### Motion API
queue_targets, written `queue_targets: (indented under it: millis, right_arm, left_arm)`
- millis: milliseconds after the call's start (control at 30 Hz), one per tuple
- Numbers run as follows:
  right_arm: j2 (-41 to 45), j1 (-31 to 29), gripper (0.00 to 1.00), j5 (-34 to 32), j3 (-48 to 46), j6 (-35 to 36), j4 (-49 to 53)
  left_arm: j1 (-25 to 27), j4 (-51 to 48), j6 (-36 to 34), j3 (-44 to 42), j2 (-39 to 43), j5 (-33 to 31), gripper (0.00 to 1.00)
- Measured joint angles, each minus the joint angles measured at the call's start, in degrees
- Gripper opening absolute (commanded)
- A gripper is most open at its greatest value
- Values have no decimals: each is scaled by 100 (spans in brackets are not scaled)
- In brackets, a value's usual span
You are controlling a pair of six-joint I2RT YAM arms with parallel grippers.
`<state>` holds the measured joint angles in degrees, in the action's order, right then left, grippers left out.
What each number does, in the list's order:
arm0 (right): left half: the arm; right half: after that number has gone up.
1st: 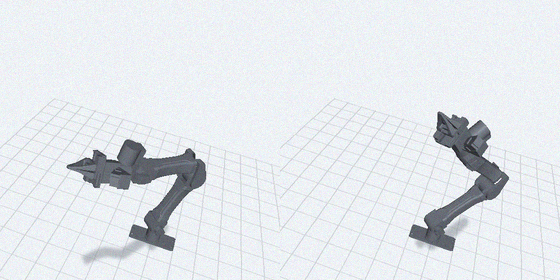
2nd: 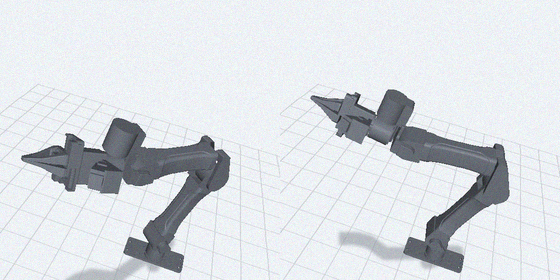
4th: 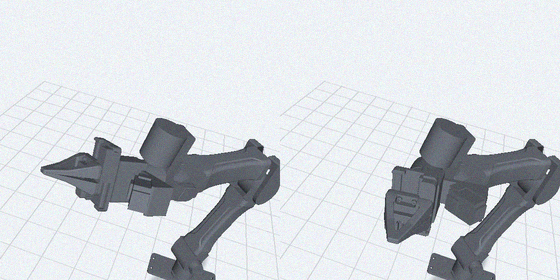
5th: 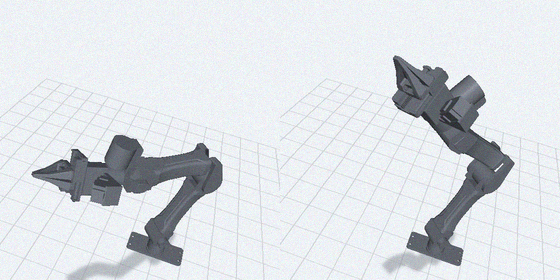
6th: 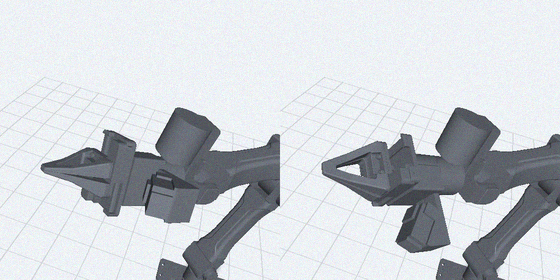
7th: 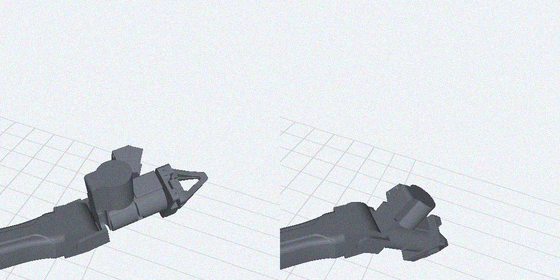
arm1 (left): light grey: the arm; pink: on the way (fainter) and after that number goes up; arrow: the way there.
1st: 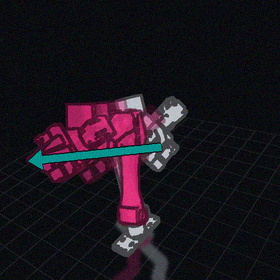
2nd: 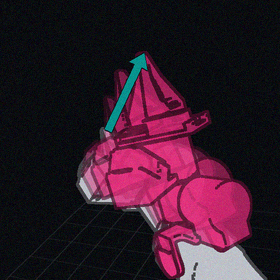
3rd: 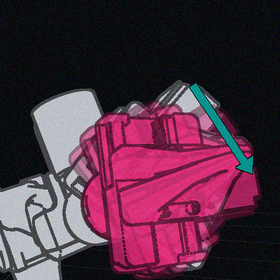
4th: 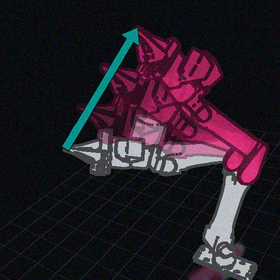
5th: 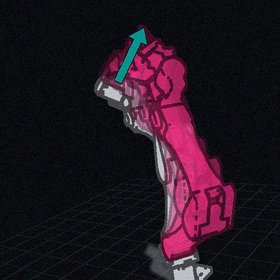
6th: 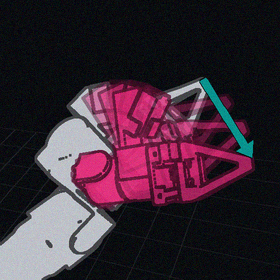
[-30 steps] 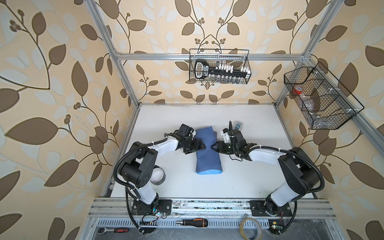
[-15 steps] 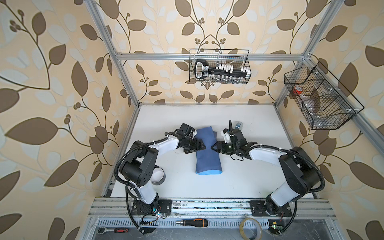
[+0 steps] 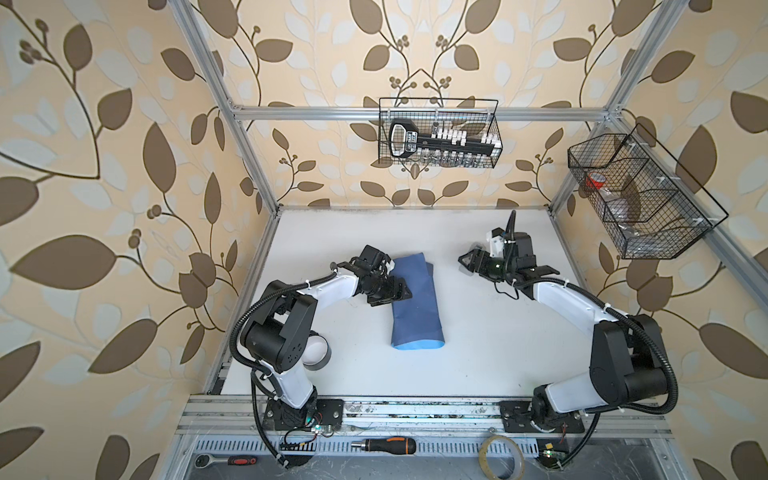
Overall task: Wrap the gift box in paper
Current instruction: 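Release the paper and move the right gripper toward the clear tape dispenser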
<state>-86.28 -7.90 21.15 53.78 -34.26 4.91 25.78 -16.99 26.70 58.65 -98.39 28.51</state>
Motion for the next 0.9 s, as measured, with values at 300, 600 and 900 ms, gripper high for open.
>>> queue_targets:
  millis: [300, 600, 900]
  right_arm:
    - [-1292, 621, 55, 177, 717, -186, -118]
    - [-1764, 621, 50, 306, 903, -304, -243]
    - [-1934, 621, 48, 402, 903, -415, -363]
  left_arm:
    - [0, -20, -24, 20, -11, -2, 81]
    - [0, -42, -59, 46, -26, 7, 80]
    - [0, -79, -66, 74, -37, 9, 80]
